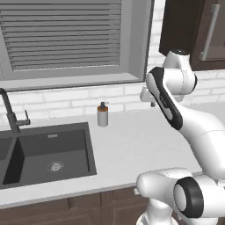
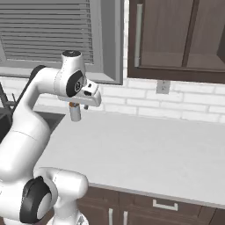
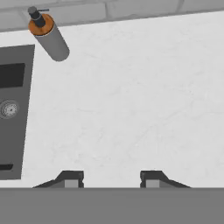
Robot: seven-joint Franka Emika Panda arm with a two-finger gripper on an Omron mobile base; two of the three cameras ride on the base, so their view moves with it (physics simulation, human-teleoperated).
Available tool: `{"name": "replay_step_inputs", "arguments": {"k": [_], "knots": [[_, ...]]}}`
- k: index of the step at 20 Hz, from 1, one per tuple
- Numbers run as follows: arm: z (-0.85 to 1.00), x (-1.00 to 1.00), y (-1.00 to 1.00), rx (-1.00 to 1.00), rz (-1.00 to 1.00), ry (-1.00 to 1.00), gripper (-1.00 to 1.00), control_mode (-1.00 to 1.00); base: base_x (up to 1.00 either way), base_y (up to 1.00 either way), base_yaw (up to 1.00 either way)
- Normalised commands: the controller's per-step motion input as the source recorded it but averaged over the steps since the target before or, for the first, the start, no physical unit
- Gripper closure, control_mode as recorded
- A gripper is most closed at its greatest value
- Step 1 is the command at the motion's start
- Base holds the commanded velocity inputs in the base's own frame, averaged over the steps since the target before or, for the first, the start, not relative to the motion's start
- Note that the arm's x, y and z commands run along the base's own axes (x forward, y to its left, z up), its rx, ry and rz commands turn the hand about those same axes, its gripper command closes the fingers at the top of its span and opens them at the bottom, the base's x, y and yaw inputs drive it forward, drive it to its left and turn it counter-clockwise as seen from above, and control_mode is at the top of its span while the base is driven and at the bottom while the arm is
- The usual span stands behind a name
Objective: Take a straw from the drawer in front and place it inside the glass cup on the dining counter.
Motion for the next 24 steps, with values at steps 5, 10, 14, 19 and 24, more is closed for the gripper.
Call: {"name": "replay_step_inputs", "arguments": {"k": [5,10,14,19,24], "knots": [[0.0,-0.02,0.0,0.0,0.0,-0.02,-1.0,1.0,-0.31,0.0,-0.04],[0.0,0.0,0.0,0.0,0.0,0.0,-1.0,1.0,-0.71,0.12,-0.3],[0.0,0.0,0.0,0.0,0.0,0.0,-1.0,1.0,-0.46,0.31,-0.34],[0.0,0.0,0.0,0.0,0.0,0.0,-1.0,1.0,-0.21,0.56,-0.35],[0.0,0.0,0.0,0.0,0.0,0.0,-1.0,1.0,-0.1,0.79,-0.33]]}}
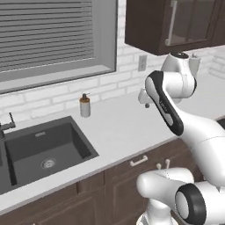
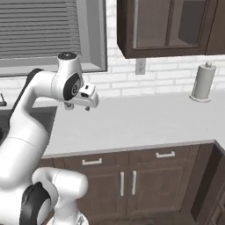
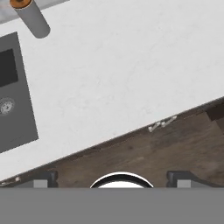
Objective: Take a straw from the drawer in front and place it inside the glass cup on the dining counter.
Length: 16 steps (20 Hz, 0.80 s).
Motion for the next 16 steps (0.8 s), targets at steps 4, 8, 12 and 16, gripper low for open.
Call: {"name": "replay_step_inputs", "arguments": {"k": [4,8,12,16], "knots": [[0.0,0.0,0.0,0.0,0.0,0.0,-1.0,1.0,-0.03,0.81,-0.31],[0.0,0.0,0.0,0.0,0.0,0.0,-1.0,1.0,0.0,0.78,-0.29],[0.0,0.0,0.0,0.0,0.0,0.0,-1.0,1.0,0.12,0.7,-0.28],[0.0,0.0,0.0,0.0,0.0,0.0,-1.0,1.0,0.13,0.63,-0.26]]}}
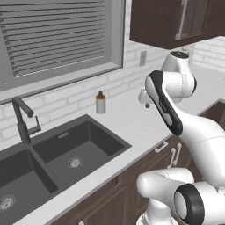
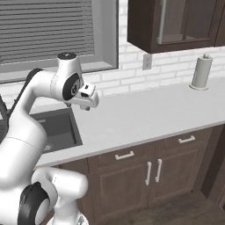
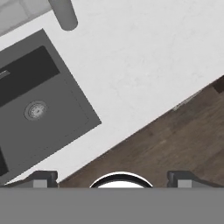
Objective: Take a straw from the drawer in front and place it inside the glass cup on the dining counter.
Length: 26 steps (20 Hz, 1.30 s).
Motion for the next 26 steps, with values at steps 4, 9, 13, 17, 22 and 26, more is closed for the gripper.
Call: {"name": "replay_step_inputs", "arguments": {"k": [4,9,13,17,22,26], "knots": [[0.0,0.0,0.0,0.0,0.0,0.0,-1.0,1.0,0.17,0.43,-0.2],[0.0,0.0,0.0,0.0,0.0,0.0,-1.0,1.0,0.08,0.0,-0.12],[-0.15,0.08,0.0,-0.03,-0.01,0.0,-1.0,-1.0,0.0,0.0,-0.01],[-0.53,0.17,-0.19,0.04,-0.09,0.0,-1.0,-1.0,0.0,0.0,0.0],[-0.84,0.0,-0.94,0.35,-0.08,-0.02,-1.0,-1.0,0.0,0.0,0.0],[-0.92,0.0,-1.0,0.39,0.0,0.0,-1.0,-1.0,0.0,0.0,0.0]]}}
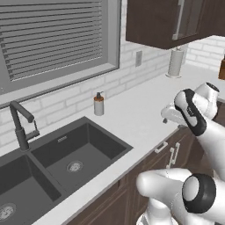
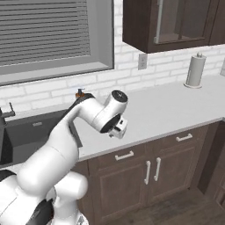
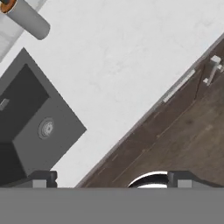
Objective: Take a straw from the drawer in front and place it inside the glass cup on the dining counter.
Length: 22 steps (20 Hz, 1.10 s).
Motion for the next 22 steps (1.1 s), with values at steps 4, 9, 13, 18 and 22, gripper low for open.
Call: {"name": "replay_step_inputs", "arguments": {"k": [4,9,13,18,22], "knots": [[-0.95,0.0,-0.82,0.28,0.0,0.0,-1.0,-1.0,0.0,0.0,0.0],[-0.87,0.01,-0.26,0.25,-0.03,0.0,-1.0,-1.0,0.0,0.0,0.0],[-0.71,0.02,-0.17,0.28,-0.01,0.01,-1.0,-1.0,0.0,0.0,0.0],[-0.51,-0.03,-0.15,0.26,0.0,-0.09,-1.0,-1.0,0.0,0.0,0.0],[-0.39,0.01,-0.04,0.1,-0.03,-0.05,-1.0,-1.0,0.0,0.0,0.0]]}}
